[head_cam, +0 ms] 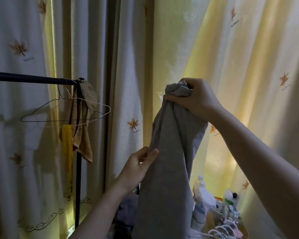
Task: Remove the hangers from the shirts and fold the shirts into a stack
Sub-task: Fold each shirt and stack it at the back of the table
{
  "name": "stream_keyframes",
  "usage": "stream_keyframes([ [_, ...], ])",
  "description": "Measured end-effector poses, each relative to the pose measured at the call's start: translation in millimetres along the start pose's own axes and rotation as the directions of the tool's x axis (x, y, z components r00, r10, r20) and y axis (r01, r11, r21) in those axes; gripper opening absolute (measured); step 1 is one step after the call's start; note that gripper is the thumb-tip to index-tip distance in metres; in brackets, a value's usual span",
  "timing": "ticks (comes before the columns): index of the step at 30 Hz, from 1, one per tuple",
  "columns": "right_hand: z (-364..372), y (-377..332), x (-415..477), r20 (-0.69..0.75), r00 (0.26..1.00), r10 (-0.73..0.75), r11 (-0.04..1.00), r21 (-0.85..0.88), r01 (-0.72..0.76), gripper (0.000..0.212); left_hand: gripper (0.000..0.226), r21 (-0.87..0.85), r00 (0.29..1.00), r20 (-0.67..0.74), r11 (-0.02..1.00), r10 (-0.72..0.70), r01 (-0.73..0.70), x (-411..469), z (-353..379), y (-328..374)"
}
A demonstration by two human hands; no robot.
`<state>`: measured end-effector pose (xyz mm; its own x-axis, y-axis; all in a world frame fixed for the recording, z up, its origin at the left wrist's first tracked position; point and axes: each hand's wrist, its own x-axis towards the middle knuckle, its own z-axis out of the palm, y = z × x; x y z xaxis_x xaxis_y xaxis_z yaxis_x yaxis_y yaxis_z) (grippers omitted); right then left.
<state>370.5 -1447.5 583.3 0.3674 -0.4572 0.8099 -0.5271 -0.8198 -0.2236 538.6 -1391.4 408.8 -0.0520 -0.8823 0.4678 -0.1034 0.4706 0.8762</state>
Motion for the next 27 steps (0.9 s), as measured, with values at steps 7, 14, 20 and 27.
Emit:
stream_keyframes([
  [7, 1, 25, -23, 0.045, 0.993, 0.106, 0.994, -0.037, -0.104, 0.032, 0.037, -0.029, 0.988, -0.149, 0.999, 0.04, -0.045, 3, -8, -8],
  [14, -8, 43, -35, 0.13, 0.985, 0.11, 0.99, 0.079, -0.121, 0.027, 0.056, 0.278, 0.953, 0.107, 0.929, -0.282, 0.244, -8, -25, -43],
  [20, -21, 59, -33, 0.113, 0.988, 0.102, 0.987, 0.109, -0.114, 0.03, 0.034, 0.374, 0.893, 0.264, 0.892, -0.364, 0.253, -34, -11, -98],
  [27, -40, 90, -46, 0.415, 0.905, 0.091, 0.994, 0.019, -0.108, 0.031, 0.02, 0.544, 0.958, -0.136, 0.789, -0.252, 0.285, -10, -76, -94],
])
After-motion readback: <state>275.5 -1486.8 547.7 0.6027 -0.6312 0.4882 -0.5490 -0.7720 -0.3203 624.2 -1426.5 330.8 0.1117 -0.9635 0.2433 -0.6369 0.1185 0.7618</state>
